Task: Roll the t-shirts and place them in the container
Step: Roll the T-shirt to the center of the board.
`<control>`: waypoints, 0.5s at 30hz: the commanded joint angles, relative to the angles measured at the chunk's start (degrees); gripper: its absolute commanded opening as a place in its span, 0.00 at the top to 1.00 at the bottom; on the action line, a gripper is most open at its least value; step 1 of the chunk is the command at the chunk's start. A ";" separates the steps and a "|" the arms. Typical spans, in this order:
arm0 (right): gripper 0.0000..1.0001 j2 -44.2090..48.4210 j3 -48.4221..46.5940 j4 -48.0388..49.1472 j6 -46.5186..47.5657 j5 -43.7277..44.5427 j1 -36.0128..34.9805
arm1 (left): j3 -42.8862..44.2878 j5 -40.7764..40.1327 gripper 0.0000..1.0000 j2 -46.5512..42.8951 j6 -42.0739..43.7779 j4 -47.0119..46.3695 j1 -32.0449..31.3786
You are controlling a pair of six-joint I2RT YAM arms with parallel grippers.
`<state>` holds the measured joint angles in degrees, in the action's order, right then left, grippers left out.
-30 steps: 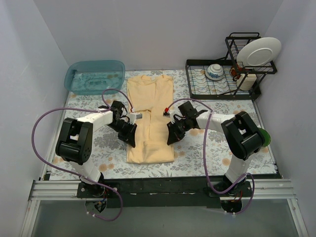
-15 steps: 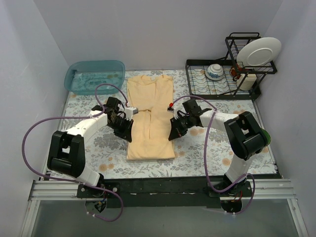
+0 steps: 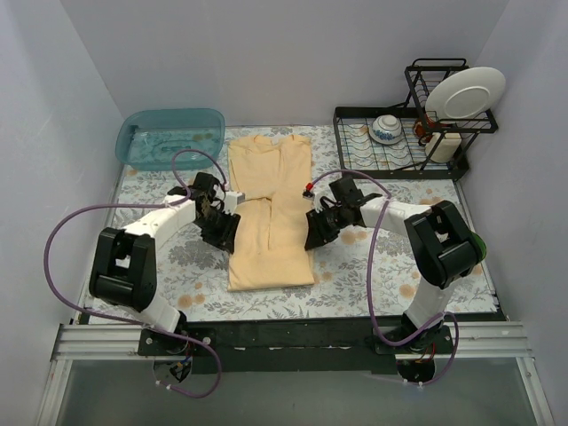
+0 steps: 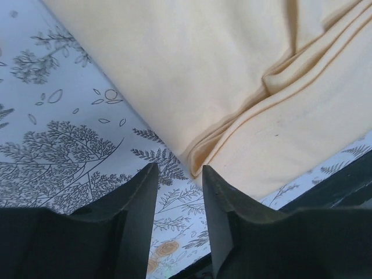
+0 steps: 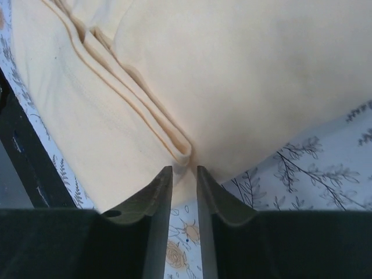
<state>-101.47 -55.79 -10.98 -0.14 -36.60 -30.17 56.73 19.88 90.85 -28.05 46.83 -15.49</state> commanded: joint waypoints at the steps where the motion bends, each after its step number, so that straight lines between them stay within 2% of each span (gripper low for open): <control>1: 0.63 6.28 -4.76 -4.73 4.87 1.71 1.96 | 3.04 3.57 0.54 -12.93 5.97 -2.79 0.28; 2: 0.62 7.07 -5.29 -6.05 8.98 1.79 1.96 | 2.17 6.11 0.50 -15.24 8.43 -2.97 0.28; 3: 0.62 8.56 -5.82 -6.94 10.58 1.71 1.96 | 1.11 10.84 0.46 -17.35 15.41 -2.97 0.28; 4: 0.61 9.27 -5.82 -7.64 12.52 1.79 2.05 | -1.86 13.67 0.37 -20.07 18.62 -2.80 0.28; 6: 0.60 11.02 -5.30 -10.02 16.65 2.41 1.96 | -5.12 17.28 0.30 -26.84 29.65 -2.71 0.19; 8: 0.60 12.17 -4.24 -11.77 18.33 2.59 1.96 | -9.16 20.81 0.25 -30.88 36.63 -1.40 -0.16; 10: 0.60 12.52 -3.80 -12.66 20.00 2.67 1.96 | -10.84 22.56 0.26 -31.08 45.66 1.93 -0.86; 13: 0.60 13.75 -3.27 -12.83 20.88 3.55 1.96 | -11.64 23.89 0.27 -28.37 52.29 5.37 -2.18; 15: 0.59 14.55 -3.27 -13.18 21.84 3.55 1.96 | -12.60 23.72 0.27 -27.22 52.84 4.33 -4.19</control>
<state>-89.21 -59.13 -21.61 17.45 -33.78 -28.16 46.13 39.66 60.49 12.60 48.47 -17.15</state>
